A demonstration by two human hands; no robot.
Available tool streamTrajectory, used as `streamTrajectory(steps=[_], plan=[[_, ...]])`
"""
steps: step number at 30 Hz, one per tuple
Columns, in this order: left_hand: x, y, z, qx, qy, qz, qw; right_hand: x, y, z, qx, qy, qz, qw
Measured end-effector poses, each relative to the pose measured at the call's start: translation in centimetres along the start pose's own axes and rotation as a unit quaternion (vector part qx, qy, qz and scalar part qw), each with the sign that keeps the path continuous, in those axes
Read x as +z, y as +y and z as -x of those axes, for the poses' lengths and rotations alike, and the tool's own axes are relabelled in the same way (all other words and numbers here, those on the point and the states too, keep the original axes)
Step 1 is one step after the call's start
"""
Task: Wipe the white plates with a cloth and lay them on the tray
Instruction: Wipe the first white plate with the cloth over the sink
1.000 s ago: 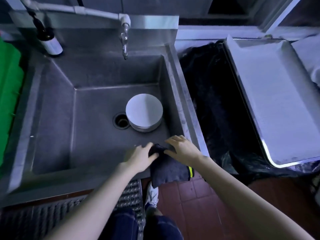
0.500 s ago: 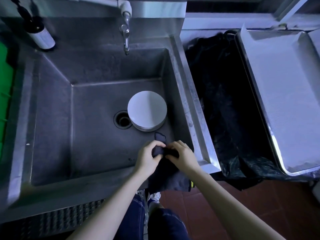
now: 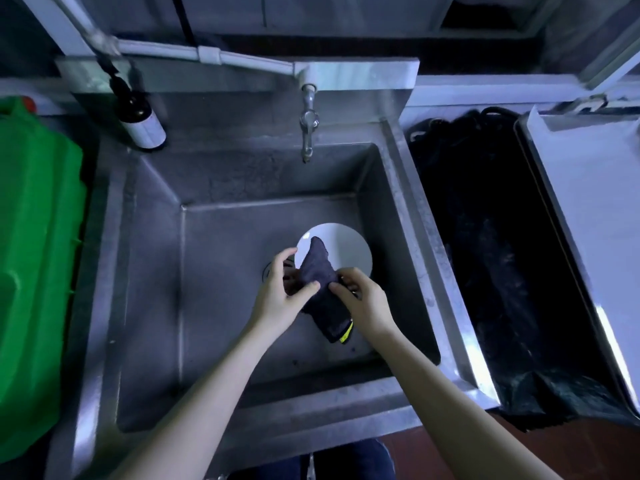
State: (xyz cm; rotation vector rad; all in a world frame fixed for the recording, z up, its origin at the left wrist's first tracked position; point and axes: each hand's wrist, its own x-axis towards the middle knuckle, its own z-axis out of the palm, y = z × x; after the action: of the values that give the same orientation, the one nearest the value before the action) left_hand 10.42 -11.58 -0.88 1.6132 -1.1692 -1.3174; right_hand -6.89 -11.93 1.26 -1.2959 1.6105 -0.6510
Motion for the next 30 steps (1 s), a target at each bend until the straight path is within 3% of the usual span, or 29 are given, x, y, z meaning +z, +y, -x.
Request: streamTrajectory(steps=[5, 10, 14, 22, 30], plan=[[-1.1, -0.7, -1.9, 0.041, -0.048, -0.080, 0.995, 1.3, -1.1, -3.4, 0.030, -0.004, -0.030, 0.999], [-0.2, -1.0, -4.7, 0.052, -0.010, -0.119, 0.992, 0.8, -0.5, -7.0, 0.057, -0.035, -0.013, 0.998], [0.7, -1.5, -6.8, 0.044, 0.008, -0.150, 0.988, -0.8, 1.2, -10.6, 0.049, -0.063, 0.129, 0.988], [2.5, -1.2, -11.0, 0.021, 0.077, -0.230, 0.970, -1.3, 4.9, -18.1, 0.041, -0.134, 0.378, 0.915], [3.5, -0.4, -14.5, -0.025, 0.009, -0.260, 0.965, 0.8, 7.6, -23.0, 0.101, -0.143, 0.430, 0.886]])
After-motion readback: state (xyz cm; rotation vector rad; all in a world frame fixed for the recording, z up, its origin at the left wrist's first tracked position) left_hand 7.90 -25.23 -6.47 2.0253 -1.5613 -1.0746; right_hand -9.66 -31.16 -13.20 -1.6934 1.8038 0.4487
